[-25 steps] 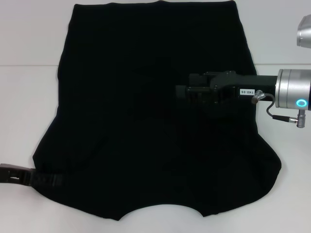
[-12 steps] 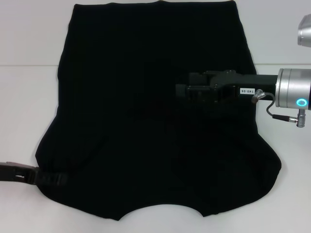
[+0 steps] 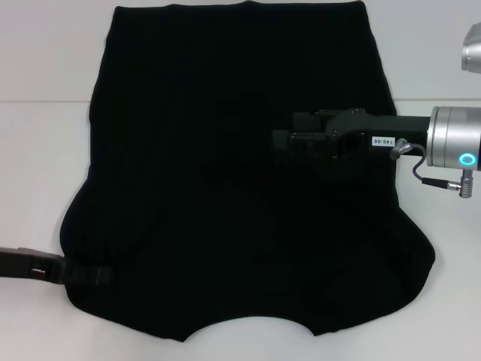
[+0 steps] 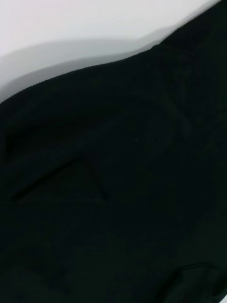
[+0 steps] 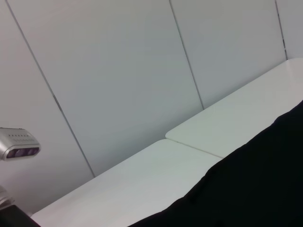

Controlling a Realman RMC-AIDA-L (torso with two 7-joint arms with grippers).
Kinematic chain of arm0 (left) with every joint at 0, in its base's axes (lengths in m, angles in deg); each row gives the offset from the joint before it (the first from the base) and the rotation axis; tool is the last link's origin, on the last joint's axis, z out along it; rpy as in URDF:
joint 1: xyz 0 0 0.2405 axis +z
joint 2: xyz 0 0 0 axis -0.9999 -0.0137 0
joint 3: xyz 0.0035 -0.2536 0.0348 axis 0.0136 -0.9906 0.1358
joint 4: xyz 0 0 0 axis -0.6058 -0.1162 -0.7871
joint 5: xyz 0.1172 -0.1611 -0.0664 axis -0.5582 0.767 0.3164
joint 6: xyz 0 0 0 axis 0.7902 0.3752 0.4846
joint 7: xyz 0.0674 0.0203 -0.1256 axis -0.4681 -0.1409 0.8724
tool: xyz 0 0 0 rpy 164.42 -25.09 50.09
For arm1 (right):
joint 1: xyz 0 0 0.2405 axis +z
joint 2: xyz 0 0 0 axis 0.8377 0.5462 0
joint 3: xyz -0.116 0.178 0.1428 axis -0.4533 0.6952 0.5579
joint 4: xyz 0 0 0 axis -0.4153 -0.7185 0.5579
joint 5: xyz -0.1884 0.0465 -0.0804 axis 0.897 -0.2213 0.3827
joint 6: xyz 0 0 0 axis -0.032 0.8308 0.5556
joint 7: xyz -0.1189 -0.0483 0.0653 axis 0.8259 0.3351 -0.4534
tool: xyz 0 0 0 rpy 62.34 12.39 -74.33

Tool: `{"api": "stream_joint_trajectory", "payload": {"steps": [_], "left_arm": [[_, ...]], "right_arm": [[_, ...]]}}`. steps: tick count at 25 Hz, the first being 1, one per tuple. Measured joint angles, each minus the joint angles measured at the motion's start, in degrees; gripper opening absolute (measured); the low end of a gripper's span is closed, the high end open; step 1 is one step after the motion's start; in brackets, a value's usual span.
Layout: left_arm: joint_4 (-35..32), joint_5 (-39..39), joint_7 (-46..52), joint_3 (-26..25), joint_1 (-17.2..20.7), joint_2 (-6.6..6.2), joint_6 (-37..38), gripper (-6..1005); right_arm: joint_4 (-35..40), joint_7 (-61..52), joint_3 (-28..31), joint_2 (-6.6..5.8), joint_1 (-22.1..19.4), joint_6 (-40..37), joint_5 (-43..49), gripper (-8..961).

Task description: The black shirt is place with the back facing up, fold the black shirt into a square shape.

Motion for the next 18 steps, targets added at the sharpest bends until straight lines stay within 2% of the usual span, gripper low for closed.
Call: {"api": "stream_joint_trajectory", "payload": {"steps": [18], "left_arm": [[-1.35,-2.04,0.12,-1.24,1.35,-0.83,-0.84,840]], "right_arm": [[0.0,0.18,0.32,-0.09,-0.14,0.01,0.0,759]]}}
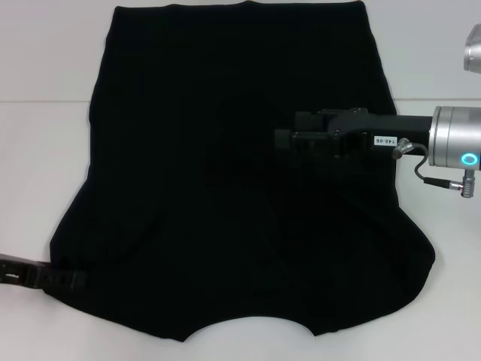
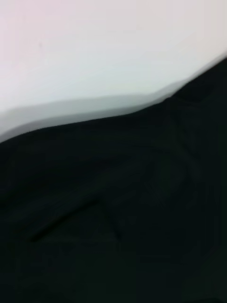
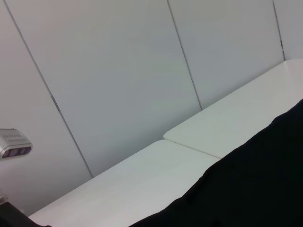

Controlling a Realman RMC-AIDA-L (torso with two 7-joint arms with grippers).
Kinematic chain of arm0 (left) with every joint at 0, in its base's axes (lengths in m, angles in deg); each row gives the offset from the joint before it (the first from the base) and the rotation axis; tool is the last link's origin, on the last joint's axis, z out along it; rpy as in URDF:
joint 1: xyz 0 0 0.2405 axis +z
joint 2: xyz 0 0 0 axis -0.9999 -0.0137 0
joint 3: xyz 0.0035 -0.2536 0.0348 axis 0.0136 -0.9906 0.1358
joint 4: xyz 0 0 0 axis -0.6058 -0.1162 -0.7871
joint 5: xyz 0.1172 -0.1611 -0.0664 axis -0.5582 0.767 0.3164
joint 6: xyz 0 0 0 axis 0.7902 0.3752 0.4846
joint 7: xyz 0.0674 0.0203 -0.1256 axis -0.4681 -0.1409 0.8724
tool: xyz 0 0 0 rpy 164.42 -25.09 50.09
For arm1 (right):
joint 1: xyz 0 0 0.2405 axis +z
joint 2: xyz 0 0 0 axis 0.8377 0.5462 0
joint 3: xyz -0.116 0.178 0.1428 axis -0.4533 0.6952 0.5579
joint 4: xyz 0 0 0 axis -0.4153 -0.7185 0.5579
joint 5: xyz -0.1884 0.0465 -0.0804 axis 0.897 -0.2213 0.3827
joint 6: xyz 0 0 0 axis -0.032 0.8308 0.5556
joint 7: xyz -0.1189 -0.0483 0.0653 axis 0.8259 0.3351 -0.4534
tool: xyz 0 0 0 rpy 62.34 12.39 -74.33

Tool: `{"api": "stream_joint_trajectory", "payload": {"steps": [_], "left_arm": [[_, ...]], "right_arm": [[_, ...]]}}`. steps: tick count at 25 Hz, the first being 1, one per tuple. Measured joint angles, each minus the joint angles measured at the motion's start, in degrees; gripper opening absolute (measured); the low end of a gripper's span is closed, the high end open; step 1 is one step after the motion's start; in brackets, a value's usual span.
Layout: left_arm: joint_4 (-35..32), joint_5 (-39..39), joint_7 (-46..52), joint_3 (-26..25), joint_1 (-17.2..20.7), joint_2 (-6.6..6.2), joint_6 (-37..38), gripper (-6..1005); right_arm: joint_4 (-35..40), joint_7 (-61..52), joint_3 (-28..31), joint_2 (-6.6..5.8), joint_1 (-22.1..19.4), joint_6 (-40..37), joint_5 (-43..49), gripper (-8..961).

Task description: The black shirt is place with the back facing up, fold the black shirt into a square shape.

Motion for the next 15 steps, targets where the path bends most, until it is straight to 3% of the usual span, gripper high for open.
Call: {"api": "stream_joint_trajectory", "payload": {"steps": [15], "left_arm": [[-0.33,-1.35,-0.09,-1.51,0.23,-0.02,0.15,838]], "right_arm": [[0.0,-0.09,0.21,0.0,0.0,-0.1,-0.04,759]]}}
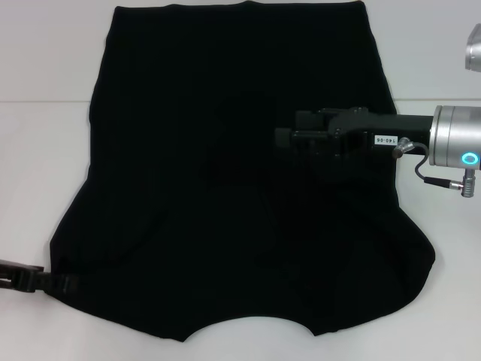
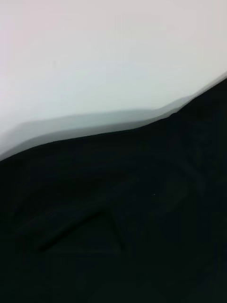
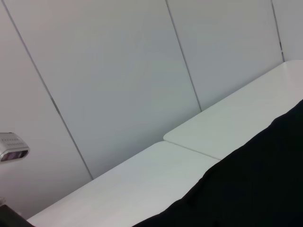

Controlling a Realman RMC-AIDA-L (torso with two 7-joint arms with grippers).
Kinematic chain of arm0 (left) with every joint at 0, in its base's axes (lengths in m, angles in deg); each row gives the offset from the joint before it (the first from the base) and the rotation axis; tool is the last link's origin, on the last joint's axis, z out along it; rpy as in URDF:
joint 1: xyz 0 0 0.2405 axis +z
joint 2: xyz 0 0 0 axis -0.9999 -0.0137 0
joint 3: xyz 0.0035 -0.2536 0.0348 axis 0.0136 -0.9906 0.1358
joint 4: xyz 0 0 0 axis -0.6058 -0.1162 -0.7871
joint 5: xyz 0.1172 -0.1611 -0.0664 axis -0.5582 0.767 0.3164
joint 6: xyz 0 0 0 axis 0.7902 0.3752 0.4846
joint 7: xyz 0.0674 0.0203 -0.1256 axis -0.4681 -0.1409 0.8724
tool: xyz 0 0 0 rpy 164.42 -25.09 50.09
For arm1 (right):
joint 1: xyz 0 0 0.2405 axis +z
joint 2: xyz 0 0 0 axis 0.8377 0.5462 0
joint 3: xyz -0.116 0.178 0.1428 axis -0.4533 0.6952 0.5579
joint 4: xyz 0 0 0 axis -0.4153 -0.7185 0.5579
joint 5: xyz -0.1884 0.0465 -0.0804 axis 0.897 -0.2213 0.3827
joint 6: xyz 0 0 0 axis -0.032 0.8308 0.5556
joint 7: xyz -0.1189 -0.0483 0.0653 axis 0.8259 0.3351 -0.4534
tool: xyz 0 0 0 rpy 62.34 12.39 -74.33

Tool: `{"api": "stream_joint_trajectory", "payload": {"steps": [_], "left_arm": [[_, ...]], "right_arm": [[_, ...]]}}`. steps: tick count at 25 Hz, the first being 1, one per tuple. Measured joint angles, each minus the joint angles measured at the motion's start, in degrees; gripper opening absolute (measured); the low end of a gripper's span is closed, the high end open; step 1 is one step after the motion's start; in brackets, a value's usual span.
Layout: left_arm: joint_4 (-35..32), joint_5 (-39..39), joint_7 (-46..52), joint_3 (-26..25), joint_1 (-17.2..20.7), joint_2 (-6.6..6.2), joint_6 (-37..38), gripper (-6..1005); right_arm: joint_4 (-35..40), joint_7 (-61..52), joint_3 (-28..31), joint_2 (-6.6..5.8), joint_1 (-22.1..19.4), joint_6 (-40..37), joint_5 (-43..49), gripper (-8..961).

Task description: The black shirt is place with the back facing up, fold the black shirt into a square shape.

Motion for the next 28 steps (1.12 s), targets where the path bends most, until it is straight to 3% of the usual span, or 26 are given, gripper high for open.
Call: {"api": "stream_joint_trajectory", "payload": {"steps": [28], "left_arm": [[0.8,1.23,-0.56,2.83,-1.86,0.57,2.54,835]], "right_arm": [[0.18,0.05,0.09,-0.26,-0.04,-0.22,-0.65,758]]}}
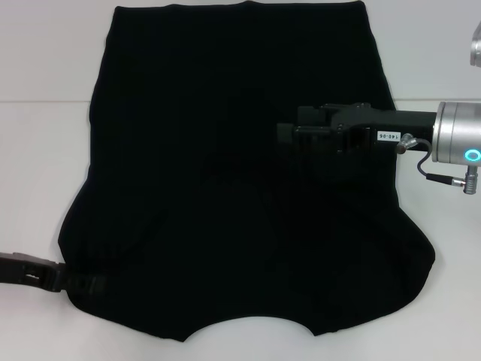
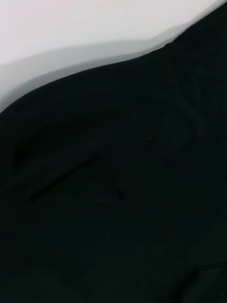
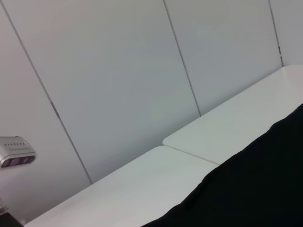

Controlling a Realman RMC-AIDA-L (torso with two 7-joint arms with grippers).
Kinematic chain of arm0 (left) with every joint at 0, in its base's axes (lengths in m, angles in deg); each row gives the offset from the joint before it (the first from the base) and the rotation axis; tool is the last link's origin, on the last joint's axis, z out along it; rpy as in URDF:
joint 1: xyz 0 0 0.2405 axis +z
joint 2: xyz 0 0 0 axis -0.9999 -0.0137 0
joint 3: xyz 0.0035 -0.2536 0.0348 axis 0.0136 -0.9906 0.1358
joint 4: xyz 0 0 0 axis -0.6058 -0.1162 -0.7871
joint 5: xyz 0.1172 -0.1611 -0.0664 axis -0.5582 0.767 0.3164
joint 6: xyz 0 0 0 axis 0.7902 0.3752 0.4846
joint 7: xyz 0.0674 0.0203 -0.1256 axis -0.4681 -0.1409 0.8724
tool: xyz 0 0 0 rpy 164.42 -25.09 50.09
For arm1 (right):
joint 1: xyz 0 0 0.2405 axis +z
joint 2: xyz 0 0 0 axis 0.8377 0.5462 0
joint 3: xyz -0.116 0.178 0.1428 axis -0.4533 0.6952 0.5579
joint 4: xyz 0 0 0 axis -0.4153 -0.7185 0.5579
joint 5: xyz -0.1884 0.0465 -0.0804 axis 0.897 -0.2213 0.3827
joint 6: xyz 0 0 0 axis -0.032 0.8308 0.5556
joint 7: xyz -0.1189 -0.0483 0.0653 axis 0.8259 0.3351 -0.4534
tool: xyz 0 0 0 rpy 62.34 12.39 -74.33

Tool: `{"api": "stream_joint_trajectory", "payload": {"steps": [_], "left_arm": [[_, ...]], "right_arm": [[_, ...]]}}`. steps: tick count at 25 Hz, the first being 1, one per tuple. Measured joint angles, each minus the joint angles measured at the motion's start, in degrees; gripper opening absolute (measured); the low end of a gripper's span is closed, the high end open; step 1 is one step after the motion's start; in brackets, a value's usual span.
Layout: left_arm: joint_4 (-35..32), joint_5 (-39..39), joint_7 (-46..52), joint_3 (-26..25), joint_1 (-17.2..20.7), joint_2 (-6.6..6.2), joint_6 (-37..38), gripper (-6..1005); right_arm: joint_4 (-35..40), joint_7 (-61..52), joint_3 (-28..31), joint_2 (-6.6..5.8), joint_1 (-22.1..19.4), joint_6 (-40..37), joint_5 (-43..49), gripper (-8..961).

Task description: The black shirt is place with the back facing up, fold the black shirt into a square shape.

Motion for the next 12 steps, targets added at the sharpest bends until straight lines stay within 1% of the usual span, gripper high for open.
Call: {"api": "stream_joint_trajectory", "payload": {"steps": [6,12], "left_arm": [[-0.03,-0.01,0.14,-0.12,-0.23,-0.1,-0.52,834],[0.69,-0.2,0.72,-0.52,-0.34,-0.68,-1.81,674]], "right_arm": [[0.0,0.05,0.0,0.0,-0.04,-0.05,-0.04,759],[0.0,0.18,0.0,-0.08,-0.05,-0.07,-0.18,759]]}}
